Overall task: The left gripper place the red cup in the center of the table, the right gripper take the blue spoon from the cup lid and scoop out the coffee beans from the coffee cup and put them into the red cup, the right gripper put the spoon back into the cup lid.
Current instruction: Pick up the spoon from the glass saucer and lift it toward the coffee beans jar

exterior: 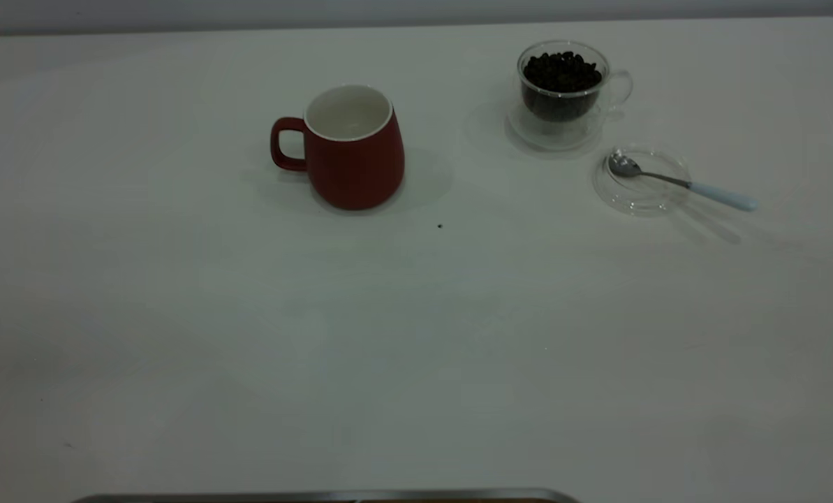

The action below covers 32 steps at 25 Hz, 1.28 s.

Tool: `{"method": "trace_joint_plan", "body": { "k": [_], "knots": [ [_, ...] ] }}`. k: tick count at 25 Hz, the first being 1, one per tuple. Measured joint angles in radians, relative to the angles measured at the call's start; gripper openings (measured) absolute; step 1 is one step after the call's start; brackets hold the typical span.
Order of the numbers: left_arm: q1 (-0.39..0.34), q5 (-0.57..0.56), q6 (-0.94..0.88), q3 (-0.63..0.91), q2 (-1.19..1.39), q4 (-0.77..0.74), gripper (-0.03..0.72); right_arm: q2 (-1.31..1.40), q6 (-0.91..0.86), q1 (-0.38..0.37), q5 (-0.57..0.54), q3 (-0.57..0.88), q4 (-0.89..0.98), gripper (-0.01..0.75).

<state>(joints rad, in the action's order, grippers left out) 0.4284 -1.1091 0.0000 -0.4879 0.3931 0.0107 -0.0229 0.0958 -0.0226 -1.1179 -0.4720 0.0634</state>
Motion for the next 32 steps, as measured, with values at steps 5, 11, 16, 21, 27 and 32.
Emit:
{"method": "trace_joint_plan", "body": {
  "k": [5,11,16,21,27,32],
  "knots": [
    [-0.040,-0.006,0.000,0.000,-0.204,0.002,0.467,0.000,0.000,0.000,0.000,0.000,0.000,0.240],
    [-0.303,-0.017,0.000,0.000,-0.379,0.001,0.467,0.000,0.000,0.000,0.000,0.000,0.000,0.240],
    [-0.467,-0.025,0.000,0.000,-0.412,0.001,0.467,0.000,0.000,0.000,0.000,0.000,0.000,0.240],
    [-0.476,-0.026,0.007,0.000,-0.412,0.001,0.467,0.000,0.000,0.000,0.000,0.000,0.000,0.240],
    [-0.476,-0.026,0.007,0.000,-0.412,0.001,0.467,0.000,0.000,0.000,0.000,0.000,0.017,0.240],
    [-0.476,-0.026,0.007,0.000,-0.412,0.001,0.467,0.000,0.000,0.000,0.000,0.000,0.039,0.240]
  ]
}}
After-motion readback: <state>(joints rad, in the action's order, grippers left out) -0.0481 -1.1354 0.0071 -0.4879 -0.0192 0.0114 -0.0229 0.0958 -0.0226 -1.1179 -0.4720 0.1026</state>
